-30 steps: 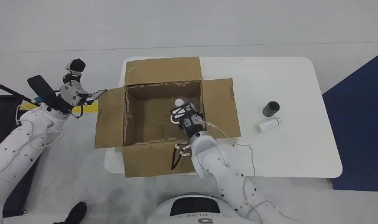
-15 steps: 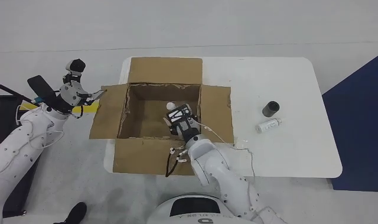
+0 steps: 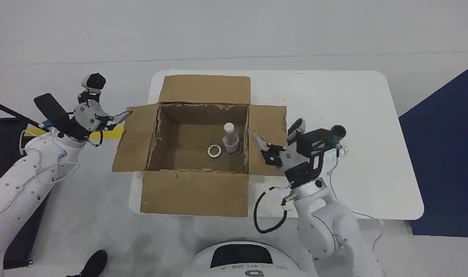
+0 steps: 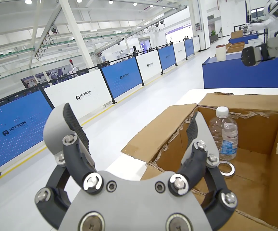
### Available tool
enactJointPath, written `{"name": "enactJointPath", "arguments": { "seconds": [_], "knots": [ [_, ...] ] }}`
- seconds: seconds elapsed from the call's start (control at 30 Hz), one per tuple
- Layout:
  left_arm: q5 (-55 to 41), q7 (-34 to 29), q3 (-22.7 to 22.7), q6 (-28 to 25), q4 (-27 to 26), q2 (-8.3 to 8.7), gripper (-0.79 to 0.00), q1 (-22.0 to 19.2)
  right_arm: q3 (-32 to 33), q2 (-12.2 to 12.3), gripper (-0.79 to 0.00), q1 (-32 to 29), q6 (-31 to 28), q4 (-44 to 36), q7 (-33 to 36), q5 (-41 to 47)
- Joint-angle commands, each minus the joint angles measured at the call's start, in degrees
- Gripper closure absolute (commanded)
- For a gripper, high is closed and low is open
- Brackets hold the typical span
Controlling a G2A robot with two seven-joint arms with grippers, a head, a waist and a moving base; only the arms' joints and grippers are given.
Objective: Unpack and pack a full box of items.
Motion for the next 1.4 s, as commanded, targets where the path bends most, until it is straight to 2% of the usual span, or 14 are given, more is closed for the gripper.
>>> {"name": "enactJointPath", "arguments": {
  "seconds": [0.0, 0.4, 0.6, 0.7, 0.77, 0.97, 1.17, 1.2, 1.3, 1.37],
  "knots": [
    [0.00, 0.00, 0.00, 0.00, 0.00, 0.00, -0.785, 0.00, 4.84, 0.24, -0.785, -3.23, -1.82, -0.80, -2.38, 6.27],
    [0.00, 0.00, 0.00, 0.00, 0.00, 0.00, -0.785, 0.00, 4.93, 0.22, -0.785, -3.24, -1.45, -0.46, -2.18, 6.75],
    [0.00, 0.00, 0.00, 0.00, 0.00, 0.00, -0.785, 0.00, 11.96, 0.31, -0.785, -2.32, 7.38, 1.47, 6.91, 14.46],
    [0.00, 0.00, 0.00, 0.00, 0.00, 0.00, -0.785, 0.00, 15.24, 0.52, -0.785, -2.54, 13.91, 3.24, 11.78, 11.09],
    [0.00, 0.00, 0.00, 0.00, 0.00, 0.00, -0.785, 0.00, 15.79, 0.60, -0.785, -1.72, 17.95, 4.45, 16.68, 9.25],
    [0.00, 0.00, 0.00, 0.00, 0.00, 0.00, -0.785, 0.00, 16.35, 0.56, -0.785, 2.95, 29.04, 11.21, 25.63, 4.86],
    [0.00, 0.00, 0.00, 0.00, 0.00, 0.00, -0.785, 0.00, 13.02, 0.61, -0.785, 10.44, 34.83, 18.51, 34.47, -3.59],
    [0.00, 0.00, 0.00, 0.00, 0.00, 0.00, -0.785, 0.00, 12.69, 0.57, -0.770, 11.50, 35.59, 19.54, 35.27, -4.35],
    [0.00, 0.00, 0.00, 0.00, 0.00, 0.00, -0.785, 0.00, 11.60, 0.46, -0.643, 14.18, 38.01, 22.34, 37.20, -7.42],
    [0.00, 0.00, 0.00, 0.00, 0.00, 0.00, -0.785, 0.00, 10.71, 0.36, -0.603, 15.60, 39.28, 23.80, 38.58, -9.27]
  ]
}}
